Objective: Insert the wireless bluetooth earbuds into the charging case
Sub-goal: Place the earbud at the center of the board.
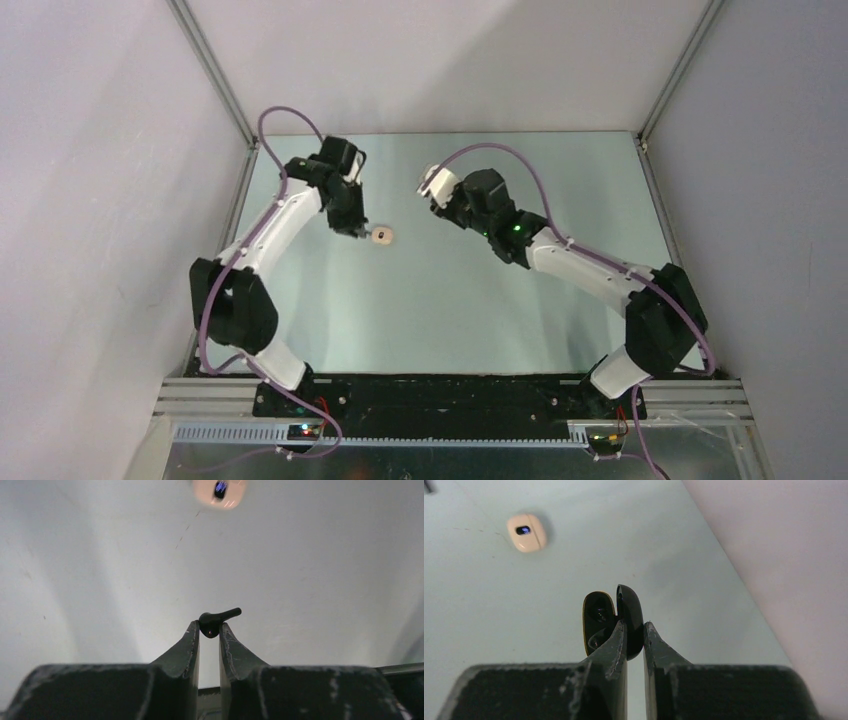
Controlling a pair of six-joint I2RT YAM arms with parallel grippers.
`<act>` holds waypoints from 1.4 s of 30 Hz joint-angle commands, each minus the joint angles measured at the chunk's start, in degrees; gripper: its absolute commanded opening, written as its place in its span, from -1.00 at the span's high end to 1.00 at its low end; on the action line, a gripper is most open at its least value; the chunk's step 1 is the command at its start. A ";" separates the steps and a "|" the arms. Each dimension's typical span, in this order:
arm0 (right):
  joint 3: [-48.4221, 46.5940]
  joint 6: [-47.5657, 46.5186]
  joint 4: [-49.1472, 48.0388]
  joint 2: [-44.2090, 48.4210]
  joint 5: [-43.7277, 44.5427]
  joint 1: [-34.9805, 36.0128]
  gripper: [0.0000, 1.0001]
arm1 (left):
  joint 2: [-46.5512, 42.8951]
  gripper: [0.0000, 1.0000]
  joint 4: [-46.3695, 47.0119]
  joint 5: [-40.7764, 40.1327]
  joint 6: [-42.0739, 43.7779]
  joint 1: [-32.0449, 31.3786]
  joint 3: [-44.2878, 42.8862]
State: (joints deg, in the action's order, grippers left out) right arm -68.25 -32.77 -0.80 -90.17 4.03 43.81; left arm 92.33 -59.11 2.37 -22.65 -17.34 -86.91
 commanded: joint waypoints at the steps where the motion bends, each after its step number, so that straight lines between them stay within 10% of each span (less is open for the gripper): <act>1: -0.26 4.64 6.81 6.72 -1.12 -3.46 1.00 | 3.57 1.00 -3.45 -1.93 1.32 0.09 6.83; 23: 7.15 8.33 14.95 21.04 -5.55 -9.57 1.00 | 26.45 0.97 -5.58 -15.06 5.85 -6.66 6.83; 29: 7.38 9.21 15.14 21.13 -6.24 -10.40 1.00 | 29.01 0.62 -5.50 -14.70 4.54 -8.65 1.53; 36: 7.30 8.74 14.73 20.74 -6.52 -10.73 1.00 | 30.53 -0.28 -4.27 -14.51 3.41 -9.07 -9.71; 42: 6.98 6.34 14.81 21.16 -6.39 -10.55 1.00 | 26.59 -0.43 -3.14 -10.76 4.35 -8.94 -15.01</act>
State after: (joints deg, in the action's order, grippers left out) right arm -60.75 -25.02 15.57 -70.59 -2.02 33.30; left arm 123.02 -63.96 -11.35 -18.00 -26.15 -99.37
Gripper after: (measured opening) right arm 0.134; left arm 0.703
